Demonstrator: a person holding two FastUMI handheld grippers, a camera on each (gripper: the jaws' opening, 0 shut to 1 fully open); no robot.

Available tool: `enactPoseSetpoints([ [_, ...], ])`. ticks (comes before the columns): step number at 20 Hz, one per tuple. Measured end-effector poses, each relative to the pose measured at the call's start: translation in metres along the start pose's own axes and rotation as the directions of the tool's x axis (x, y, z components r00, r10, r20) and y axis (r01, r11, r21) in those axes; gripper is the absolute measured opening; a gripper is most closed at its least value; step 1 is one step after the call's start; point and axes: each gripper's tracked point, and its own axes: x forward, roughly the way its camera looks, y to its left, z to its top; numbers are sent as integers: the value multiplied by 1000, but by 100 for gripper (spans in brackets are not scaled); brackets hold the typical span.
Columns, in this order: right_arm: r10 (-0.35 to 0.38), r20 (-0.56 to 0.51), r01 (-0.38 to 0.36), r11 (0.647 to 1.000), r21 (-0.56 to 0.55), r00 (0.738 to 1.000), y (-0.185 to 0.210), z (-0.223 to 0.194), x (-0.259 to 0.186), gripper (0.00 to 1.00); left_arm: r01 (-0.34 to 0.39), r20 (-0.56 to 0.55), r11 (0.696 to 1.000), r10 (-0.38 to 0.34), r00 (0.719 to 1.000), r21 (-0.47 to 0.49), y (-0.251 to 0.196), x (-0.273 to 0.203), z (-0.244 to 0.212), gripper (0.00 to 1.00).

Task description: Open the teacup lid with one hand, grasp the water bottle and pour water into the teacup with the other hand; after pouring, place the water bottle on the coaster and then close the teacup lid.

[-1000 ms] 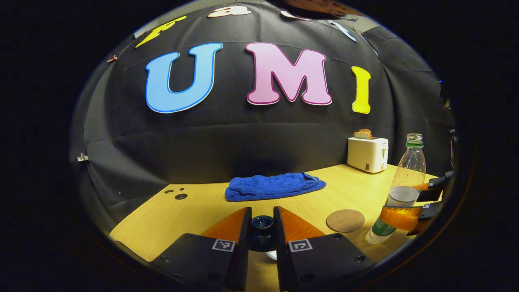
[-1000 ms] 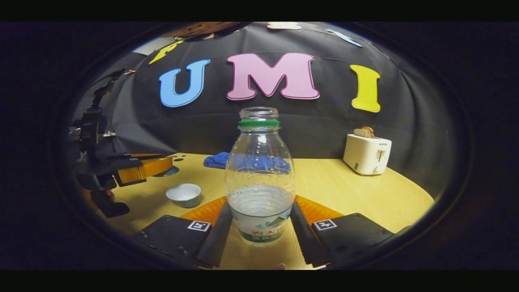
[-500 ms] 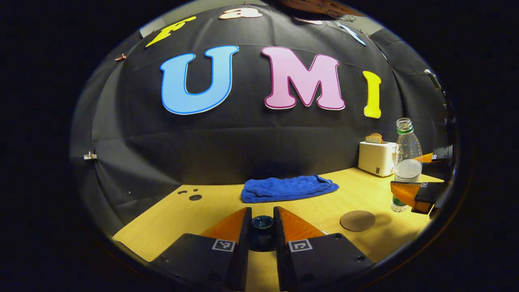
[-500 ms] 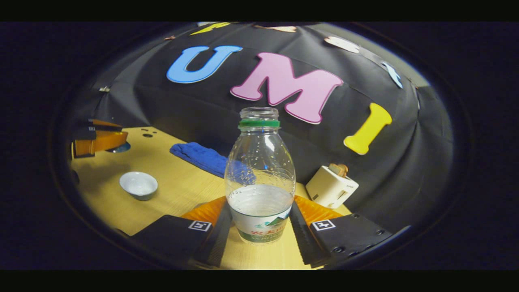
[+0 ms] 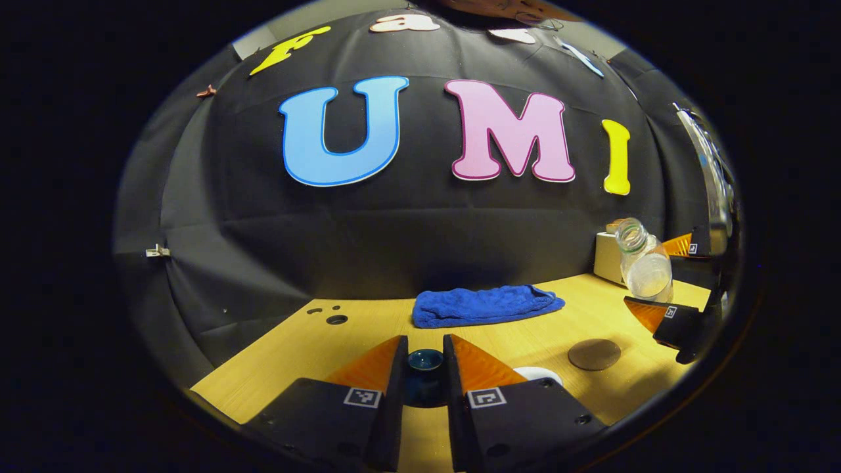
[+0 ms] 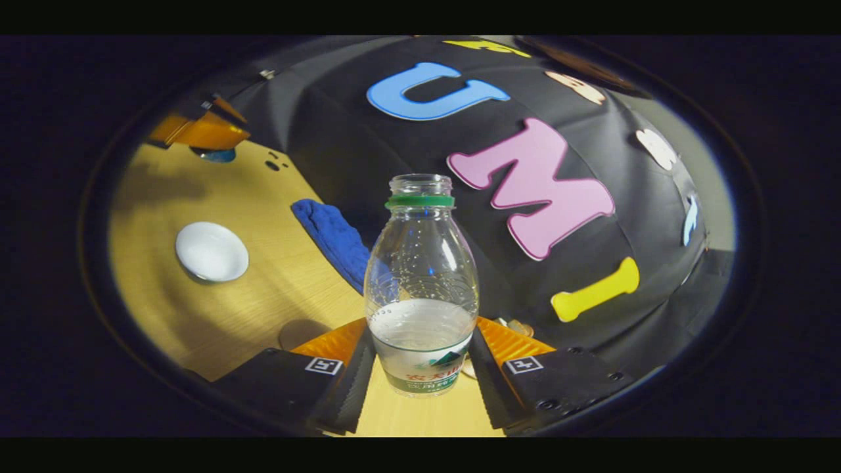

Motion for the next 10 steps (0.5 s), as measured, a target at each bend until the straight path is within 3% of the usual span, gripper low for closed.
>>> enactPoseSetpoints([
  [5, 28, 38, -22, 989, -145, 999, 9, 11, 9, 74, -22, -6, 1000, 22, 1000, 3, 15, -3, -6, 33],
  [9, 29, 61, -12, 965, -264, 998, 11, 15, 16, 74, -36, -8, 999, 36, 999, 2, 22, -5, -8, 29],
  [10, 25, 68, -4, 957, -290, 997, 11, 16, 17, 74, -35, -8, 999, 35, 999, 1, 23, -5, -7, 33],
])
